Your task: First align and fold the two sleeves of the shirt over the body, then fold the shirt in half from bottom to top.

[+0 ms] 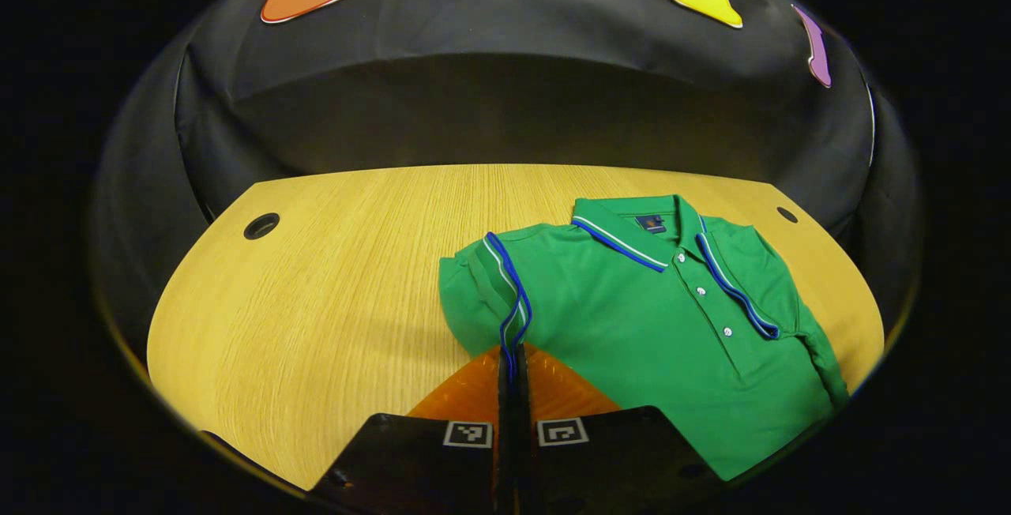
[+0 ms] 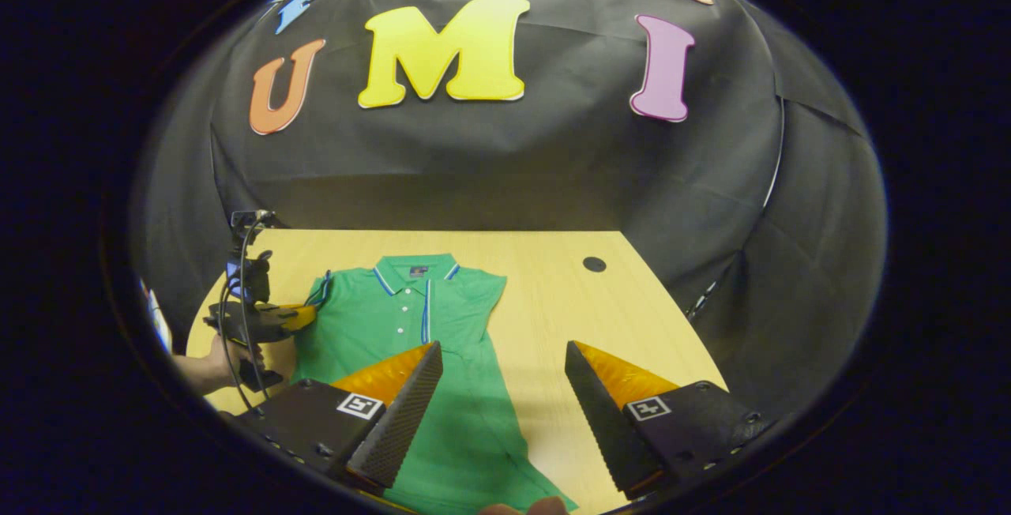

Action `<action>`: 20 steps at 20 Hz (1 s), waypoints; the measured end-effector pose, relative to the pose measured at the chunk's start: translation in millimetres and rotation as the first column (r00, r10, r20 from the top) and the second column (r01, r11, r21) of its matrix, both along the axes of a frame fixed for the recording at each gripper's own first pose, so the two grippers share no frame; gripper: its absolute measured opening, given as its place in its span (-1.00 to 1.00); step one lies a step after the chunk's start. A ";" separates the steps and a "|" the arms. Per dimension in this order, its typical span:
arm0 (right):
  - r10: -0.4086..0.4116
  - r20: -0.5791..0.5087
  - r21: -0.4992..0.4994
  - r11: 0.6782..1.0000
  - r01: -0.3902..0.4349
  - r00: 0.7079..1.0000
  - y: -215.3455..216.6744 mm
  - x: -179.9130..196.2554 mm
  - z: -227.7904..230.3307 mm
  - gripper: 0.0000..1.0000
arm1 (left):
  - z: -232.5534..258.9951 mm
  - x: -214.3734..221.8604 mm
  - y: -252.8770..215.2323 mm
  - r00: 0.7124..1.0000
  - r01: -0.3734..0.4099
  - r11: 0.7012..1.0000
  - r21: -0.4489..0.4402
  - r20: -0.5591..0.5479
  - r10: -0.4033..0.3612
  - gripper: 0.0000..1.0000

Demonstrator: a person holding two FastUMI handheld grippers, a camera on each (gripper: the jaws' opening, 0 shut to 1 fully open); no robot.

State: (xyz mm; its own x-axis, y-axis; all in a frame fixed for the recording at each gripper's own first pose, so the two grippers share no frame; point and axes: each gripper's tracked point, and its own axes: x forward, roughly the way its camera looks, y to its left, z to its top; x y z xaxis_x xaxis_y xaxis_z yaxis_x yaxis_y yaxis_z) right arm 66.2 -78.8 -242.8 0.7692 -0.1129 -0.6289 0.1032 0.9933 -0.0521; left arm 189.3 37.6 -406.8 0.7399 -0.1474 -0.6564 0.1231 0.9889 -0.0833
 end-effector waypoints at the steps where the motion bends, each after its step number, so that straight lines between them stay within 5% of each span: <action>1: 0.002 0.004 0.002 1.000 -0.002 1.000 1.4 0.0 1.3 0.94 | 5.7 1.5 0.3 1.000 0.001 1.000 0.003 0.014 -0.001 -0.84; 10: -0.026 0.017 0.042 0.999 0.025 1.000 -4.5 -7.1 -0.1 0.94 | 53.6 14.1 -12.9 0.997 0.014 0.999 -0.033 0.078 -0.012 -0.87; 15: -0.051 0.032 0.054 0.997 0.049 0.998 -21.3 -16.6 3.5 0.92 | 78.7 21.9 -60.9 0.990 0.082 0.997 0.000 0.113 -0.081 -0.88; 20: -0.091 0.034 0.040 0.995 0.090 0.995 -54.8 -33.5 6.2 0.92 | 54.1 22.3 -111.2 0.996 0.080 0.997 -0.012 0.049 -0.079 -0.87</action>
